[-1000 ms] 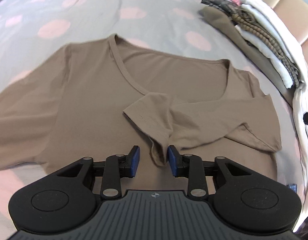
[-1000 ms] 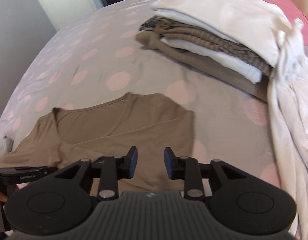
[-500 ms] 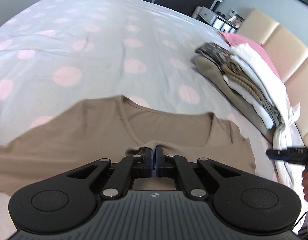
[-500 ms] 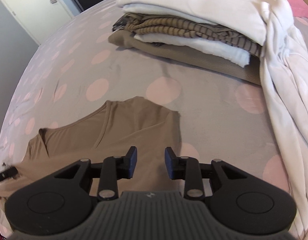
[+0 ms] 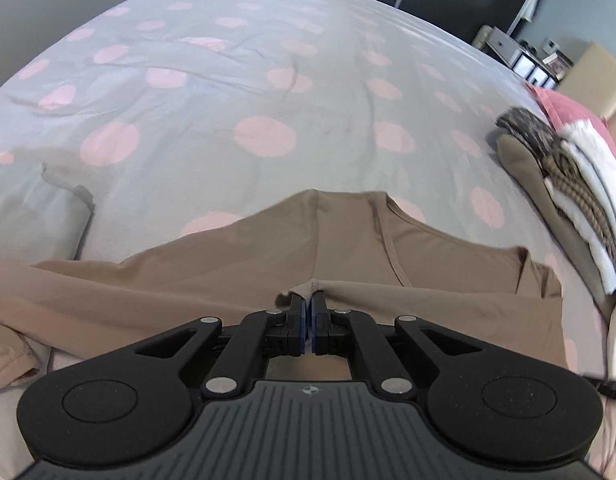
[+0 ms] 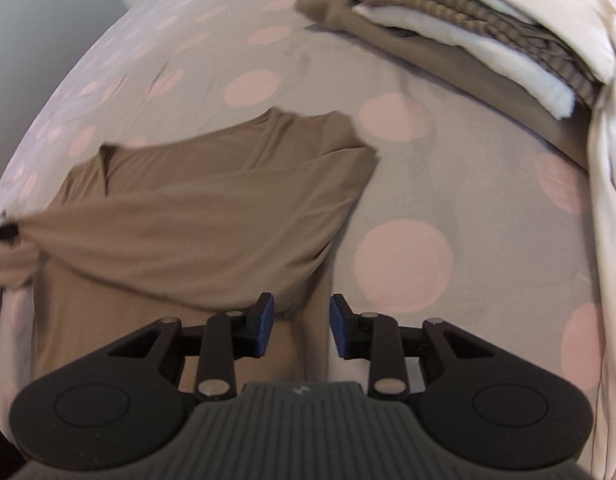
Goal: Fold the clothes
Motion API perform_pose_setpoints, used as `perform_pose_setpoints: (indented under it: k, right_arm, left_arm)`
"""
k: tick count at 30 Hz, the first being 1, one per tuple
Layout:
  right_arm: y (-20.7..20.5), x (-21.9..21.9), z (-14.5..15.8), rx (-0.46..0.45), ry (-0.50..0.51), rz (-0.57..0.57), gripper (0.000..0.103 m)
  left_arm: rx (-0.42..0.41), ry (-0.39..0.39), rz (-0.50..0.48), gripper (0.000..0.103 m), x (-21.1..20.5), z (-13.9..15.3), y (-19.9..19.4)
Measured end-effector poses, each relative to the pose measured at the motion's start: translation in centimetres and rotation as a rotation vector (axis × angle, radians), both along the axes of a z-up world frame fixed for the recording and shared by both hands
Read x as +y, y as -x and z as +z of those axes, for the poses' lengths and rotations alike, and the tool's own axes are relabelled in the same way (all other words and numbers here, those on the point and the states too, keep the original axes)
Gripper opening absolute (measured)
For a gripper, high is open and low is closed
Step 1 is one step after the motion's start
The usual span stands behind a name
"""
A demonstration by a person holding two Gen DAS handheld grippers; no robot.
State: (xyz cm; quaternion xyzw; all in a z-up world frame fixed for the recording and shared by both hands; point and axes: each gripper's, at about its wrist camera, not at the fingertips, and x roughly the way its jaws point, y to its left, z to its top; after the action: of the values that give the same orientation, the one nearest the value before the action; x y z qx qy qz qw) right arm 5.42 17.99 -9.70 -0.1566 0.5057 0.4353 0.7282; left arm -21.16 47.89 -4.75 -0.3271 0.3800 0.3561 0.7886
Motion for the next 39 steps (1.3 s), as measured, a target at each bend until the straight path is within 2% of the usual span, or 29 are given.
perform_pose_setpoints:
  k: [5, 10, 11, 12, 14, 18, 20, 23, 25, 28, 31, 33, 34, 38, 39]
  right_arm:
    - [2.9, 1.0, -0.8, -0.107, 0.029, 0.093, 0.034]
    - [3.8, 2.1, -2.1, -0.243, 0.062, 0.112, 0.032]
    - [3.7, 2.2, -2.2, -0.258, 0.071, 0.11, 0.021]
    - [3.5, 2.2, -2.2, -0.26, 0.082, 0.103, 0.005]
    - [3.1, 1.7, -1.7, -0.256, 0.08, 0.073, 0.005]
    - [1.4, 0.1, -0.5, -0.253, 0.079, -0.018, 0.004]
    - [0.5, -0.6, -0.4, -0.237, 0.09, -0.062, 0.003]
    - [-0.2, -0.9, -1.6, -0.16, 0.13, -0.068, 0.0]
    - [-0.2, -0.7, -2.6, -0.146, 0.173, -0.055, 0.0]
    - [-0.4, -0.6, -2.9, -0.137, 0.172, -0.048, 0.0]
    - [-1.1, -1.0, -1.8, -0.123, 0.148, -0.065, 0.003]
    - [-1.5, -1.2, -0.9, -0.132, 0.131, -0.077, 0.005]
    - [-1.7, -1.3, -0.4, -0.137, 0.122, -0.083, 0.005]
    - [-3.2, -1.4, 1.2, -0.148, 0.083, -0.143, 0.007]
    - [-3.9, -1.1, 1.4, -0.143, 0.072, -0.16, 0.009]
  left_arm:
    - [0.001, -0.006, -0.005, 0.001, 0.0, 0.0, 0.0]
    - [-0.005, -0.004, 0.008, 0.001, 0.2, 0.2, 0.4]
    - [-0.005, -0.005, 0.01, 0.001, 0.2, 0.2, 0.4]
    - [-0.01, -0.007, 0.009, 0.001, 0.2, 0.3, 0.4]
    - [-0.022, -0.014, 0.005, 0.001, 0.1, 0.5, 0.4]
    - [-0.096, -0.039, -0.022, 0.001, -0.3, 1.7, 0.6]
    - [-0.073, -0.021, -0.046, 0.001, -0.6, 1.7, 0.4]
    - [0.058, 0.027, -0.063, 0.001, -0.8, 0.1, -0.2]
    - [0.143, 0.045, -0.052, 0.001, -0.7, -1.7, -0.1]
    - [0.196, 0.079, -0.063, 0.001, -0.5, -4.0, 0.0]
    - [0.218, 0.082, -0.092, 0.003, -0.6, -4.4, -0.1]
    - [0.22, 0.067, -0.103, 0.01, -0.6, -4.0, -0.1]
    - [0.212, 0.055, -0.099, 0.017, -0.6, -3.6, 0.1]
    - [0.143, -0.001, -0.096, 0.04, 0.3, -1.6, 0.6]
    - [0.113, -0.013, -0.092, 0.041, 0.5, -1.3, 0.5]
